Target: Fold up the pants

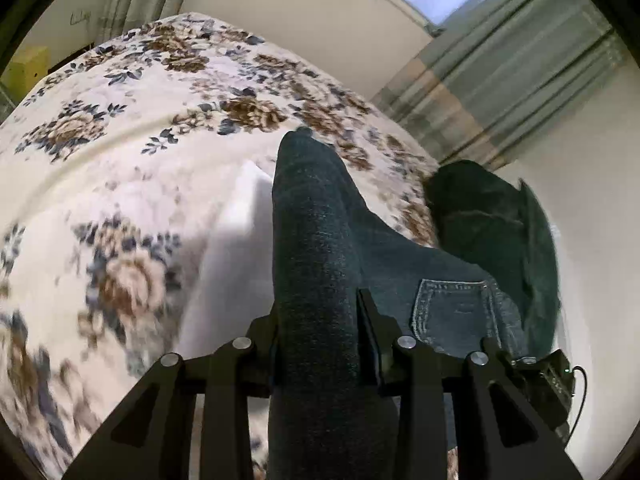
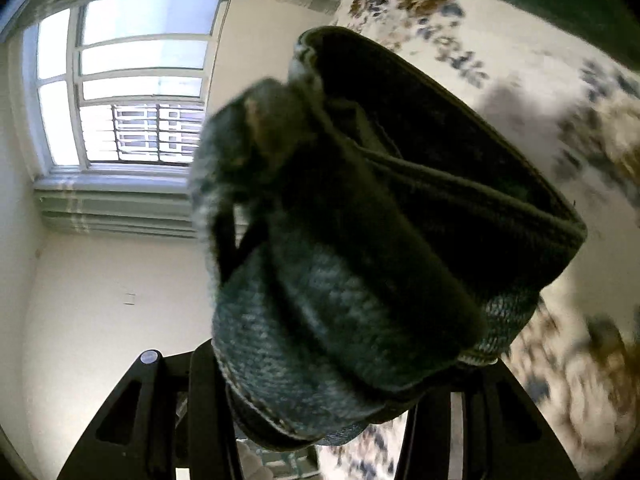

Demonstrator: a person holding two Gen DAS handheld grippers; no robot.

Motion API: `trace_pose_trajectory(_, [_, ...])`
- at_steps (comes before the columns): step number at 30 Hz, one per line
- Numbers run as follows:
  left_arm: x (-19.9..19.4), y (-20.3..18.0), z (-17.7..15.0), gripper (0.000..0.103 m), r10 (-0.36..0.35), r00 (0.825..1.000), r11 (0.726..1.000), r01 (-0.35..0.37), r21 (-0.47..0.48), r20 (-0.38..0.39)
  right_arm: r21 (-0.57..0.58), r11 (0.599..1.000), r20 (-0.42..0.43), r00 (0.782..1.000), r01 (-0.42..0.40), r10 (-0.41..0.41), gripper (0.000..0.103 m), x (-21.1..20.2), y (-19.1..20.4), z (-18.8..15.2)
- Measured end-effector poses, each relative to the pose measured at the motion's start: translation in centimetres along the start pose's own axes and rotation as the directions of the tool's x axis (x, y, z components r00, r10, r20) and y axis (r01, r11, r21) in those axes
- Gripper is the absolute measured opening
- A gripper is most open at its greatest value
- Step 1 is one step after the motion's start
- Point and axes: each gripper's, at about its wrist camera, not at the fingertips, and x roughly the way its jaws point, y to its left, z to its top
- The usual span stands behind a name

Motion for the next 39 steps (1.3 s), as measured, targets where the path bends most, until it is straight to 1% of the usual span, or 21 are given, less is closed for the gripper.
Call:
trace_pose_trajectory(3, [3.8,2.7,1.9,0.030,0.032,0.998,0.999,-0.032,-0.011,-0.052,-0.002,0.999,-0.010,0.999,0.040,-0.040,0.048,4.7,-0.7,2.2])
trace_pose_trajectory(6, [5.7,3.9,1.7,0.034,0.067,0.992,0.998,-0.068,-0.006,-0.105,0.009,0.995,-0.034,0.994,0.103,-0.103,0.050,7.0,-2.6,3.2])
trace_pose_trajectory(8, [5.7,4.3,1.3,0.037,0.073,0.991,0.997,-0.074,-0.003,-0.115,0.001,0.992,-0.059,0.990,0.129,-0.129,0.058,7.3,-3.1,3.8])
trace_pose_trajectory(12, [4.5,3.9,0.9,0.039,0.103,0.988,0.994,-0.104,-0.008,-0.119,-0.056,0.977,-0.113,0.971,0.204,-0.209,0.072,5.2,-3.7,2.1])
trace_pose_trajectory(14, [3.5,3.2,0.5,0.042,0.154,0.980,0.988,-0.155,-0.001,-0.124,-0.086,0.958,-0.089,0.955,0.274,-0.282,0.080,3.1,-3.3,1.1])
trace_pose_trajectory(15, [3.4,3.2,0.7,0.046,0.182,0.975,0.983,-0.183,0.002,-0.124,-0.096,0.950,-0.076,0.949,0.298,-0.305,0.081,2.2,-3.1,1.0])
trace_pose_trajectory(17, [1.9,2.3,0.3,0.076,0.227,0.969,0.974,-0.225,0.028,-0.102,-0.122,0.924,-0.054,0.927,0.364,-0.372,0.081,0.6,-2.6,0.9])
trace_pose_trajectory(18, [1.2,1.8,0.1,0.084,0.251,0.964,0.968,-0.248,0.041,-0.087,-0.146,0.909,-0.037,0.916,0.391,-0.400,0.081,-0.2,-2.1,0.7])
trace_pose_trajectory(19, [0.4,1.3,-0.1,0.093,0.278,0.958,0.960,-0.275,0.053,-0.075,-0.184,0.887,-0.016,0.901,0.424,-0.434,0.084,-0.6,-1.6,0.6])
trace_pose_trajectory(21, [-1.5,-0.3,-0.7,0.096,0.352,0.935,0.933,-0.348,0.090,-0.031,-0.269,0.819,0.044,0.856,0.506,-0.515,0.089,-2.3,0.8,-0.6])
trace_pose_trajectory(23, [-3.5,-2.1,-1.8,0.100,0.411,0.911,0.901,-0.411,0.136,0.032,-0.352,0.734,0.109,0.804,0.581,-0.584,0.102,-3.1,2.7,-1.7])
trace_pose_trajectory(25, [-5.4,-3.6,-3.0,0.101,0.448,0.891,0.874,-0.454,0.172,0.075,-0.423,0.630,0.194,0.744,0.652,-0.640,0.102,-5.1,5.7,-4.0])
trace_pose_trajectory(26, [-6.4,-4.4,-3.8,0.101,0.460,0.883,0.864,-0.468,0.185,0.090,-0.455,0.564,0.247,0.706,0.689,-0.663,0.102,-6.1,7.3,-5.4])
trace_pose_trajectory(27, [-7.1,-4.8,-4.3,0.101,0.467,0.879,0.858,-0.477,0.191,0.101,-0.473,0.519,0.285,0.681,0.712,-0.674,0.102,-6.8,8.2,-6.2])
trace_pose_trajectory(29, [-9.4,-6.2,-5.9,0.101,0.466,0.875,0.851,-0.483,0.208,0.129,-0.498,0.451,0.348,0.647,0.741,-0.678,0.103,-8.7,10.4,-8.2])
trace_pose_trajectory(30, [-10.5,-6.8,-6.6,0.101,0.471,0.871,0.844,-0.492,0.215,0.142,-0.504,0.425,0.379,0.635,0.752,-0.674,0.103,-10.1,11.8,-9.4])
trace_pose_trajectory(31, [-11.9,-7.6,-7.6,0.101,0.475,0.867,0.837,-0.498,0.227,0.151,-0.508,0.415,0.391,0.632,0.754,-0.669,0.103,-11.1,12.6,-10.4])
trace_pose_trajectory(33, [-14.0,-8.7,-8.9,0.101,0.467,0.868,0.836,-0.495,0.237,0.165,-0.507,0.391,0.422,0.617,0.768,-0.665,0.103,-13.8,15.0,-12.9])
trace_pose_trajectory(36, [-17.8,-10.7,-11.1,0.101,0.447,0.874,0.833,-0.484,0.268,0.189,-0.503,0.383,0.451,0.613,0.775,-0.648,0.103,-17.9,18.2,-16.7])
trace_pose_trajectory(37, [-19.0,-11.3,-11.7,0.101,0.438,0.877,0.833,-0.478,0.280,0.195,-0.507,0.390,0.454,0.622,0.769,-0.638,0.103,-19.3,19.2,-18.0])
trace_pose_trajectory(39, [-21.5,-12.5,-13.1,0.101,0.419,0.882,0.830,-0.468,0.304,0.214,-0.505,0.387,0.478,0.624,0.771,-0.619,0.103,-21.6,21.0,-20.4])
